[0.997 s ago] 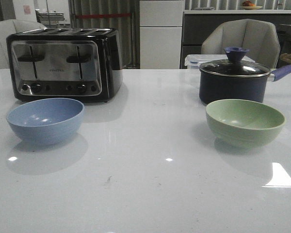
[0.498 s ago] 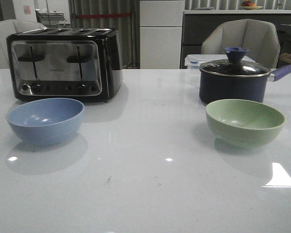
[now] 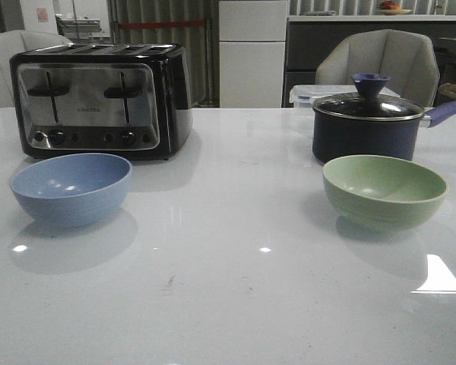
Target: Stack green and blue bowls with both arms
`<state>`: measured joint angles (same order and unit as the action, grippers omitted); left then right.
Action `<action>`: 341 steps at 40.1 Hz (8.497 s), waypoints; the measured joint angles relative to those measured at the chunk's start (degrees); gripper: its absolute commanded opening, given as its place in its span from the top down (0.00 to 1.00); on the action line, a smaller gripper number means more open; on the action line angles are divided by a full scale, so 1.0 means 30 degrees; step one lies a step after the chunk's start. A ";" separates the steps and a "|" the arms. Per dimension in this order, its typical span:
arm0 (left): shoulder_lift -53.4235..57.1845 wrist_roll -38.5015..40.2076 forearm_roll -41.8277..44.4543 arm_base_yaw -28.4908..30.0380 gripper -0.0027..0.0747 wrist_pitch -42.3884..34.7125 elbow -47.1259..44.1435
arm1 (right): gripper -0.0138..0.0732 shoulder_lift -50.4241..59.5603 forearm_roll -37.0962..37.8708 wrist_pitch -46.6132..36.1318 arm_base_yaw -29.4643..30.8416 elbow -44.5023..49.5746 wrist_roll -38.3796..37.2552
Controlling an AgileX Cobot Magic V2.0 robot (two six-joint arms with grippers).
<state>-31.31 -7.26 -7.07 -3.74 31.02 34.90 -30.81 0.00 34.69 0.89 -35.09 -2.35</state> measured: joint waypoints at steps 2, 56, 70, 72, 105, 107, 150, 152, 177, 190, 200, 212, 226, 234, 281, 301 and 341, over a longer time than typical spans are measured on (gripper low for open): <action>-0.0555 0.0000 0.0000 0.0000 0.84 0.0401 -0.0043 | 0.82 -0.0585 0.0000 0.0345 0.0000 0.0000 0.0000; -0.3860 -0.0980 -0.0189 -0.6599 0.17 -0.0213 -0.0074 | 0.29 -1.2038 -0.3718 0.2704 -0.0344 -0.6540 0.1780; -0.3878 -0.1006 -0.0189 -0.7630 0.17 -0.0321 -0.0074 | 0.29 -1.9278 -0.4033 0.2853 -0.0381 -1.0603 0.2206; -0.3878 -0.1006 -0.0189 -0.7630 0.17 -0.0321 -0.0074 | 0.29 -2.0185 -0.3950 0.2927 -0.0381 -1.1086 0.2206; -0.3905 -0.1023 -0.0189 -0.7630 0.17 -0.0321 -0.0074 | 0.72 -2.5856 -0.3635 0.2276 -0.0381 -1.3189 0.2206; -0.3905 -0.1023 -0.0189 -0.7630 0.17 -0.0321 -0.0074 | 0.72 -2.5856 -0.3635 0.2276 -0.0381 -1.3189 0.2206; -0.3905 -0.1051 -0.0189 -0.7630 0.17 -0.0321 -0.0074 | 0.71 -2.6839 -0.3579 0.3744 -0.9703 -1.5642 0.2959; -0.3905 -0.1051 -0.0189 -0.7630 0.17 -0.0321 -0.0074 | 0.68 -2.7165 -0.3579 0.3614 -0.9703 -1.5642 0.2959; -0.3905 -0.1065 -0.0189 -0.7630 0.17 -0.0321 -0.0074 | 0.33 -2.3622 -0.3431 0.2523 -0.9751 -1.4997 0.3233; -0.3905 -0.1065 -0.0189 -0.7630 0.17 -0.0321 -0.0074 | 0.33 -1.5920 -0.3431 0.1630 -0.9915 -1.0114 0.4492; -0.3905 -0.1065 -0.0189 -0.7630 0.17 -0.0321 -0.0074 | 0.33 -0.9286 -0.3431 0.1546 -0.9958 -0.5499 0.4713; -0.4623 -0.1096 -0.0189 -0.7630 0.17 0.0001 0.0070 | 0.33 -0.2721 -0.3387 0.2585 -0.9958 -0.1057 0.4756; -0.9057 -0.0725 0.0105 -0.5147 0.17 0.3724 0.4648 | 0.33 -0.0306 -0.3387 0.3995 -0.9958 -0.0107 0.4756; -1.3223 -0.0709 -0.0705 -0.2217 0.17 0.5054 0.7459 | 0.33 -0.0306 -0.3387 0.3995 -0.9958 -0.0107 0.4756; -2.6517 -0.0665 -0.1561 -0.0944 0.84 0.2576 1.3961 | 0.33 -0.0306 -0.3347 0.3995 -0.9958 -0.0107 0.4792; -2.2396 -0.1844 -0.1784 -0.3252 0.84 0.6141 1.6952 | 0.33 -0.0306 -0.3307 0.3995 -0.9958 -0.0107 0.4792; -2.6533 -0.2637 -0.2602 -0.8950 0.52 0.6690 1.6985 | 0.33 -0.0306 -0.3307 0.4008 -0.9958 -0.0107 0.4792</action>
<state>-110.91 -15.17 -14.88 -30.59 51.09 85.85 -31.73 -9.92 46.71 -28.99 -35.41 12.03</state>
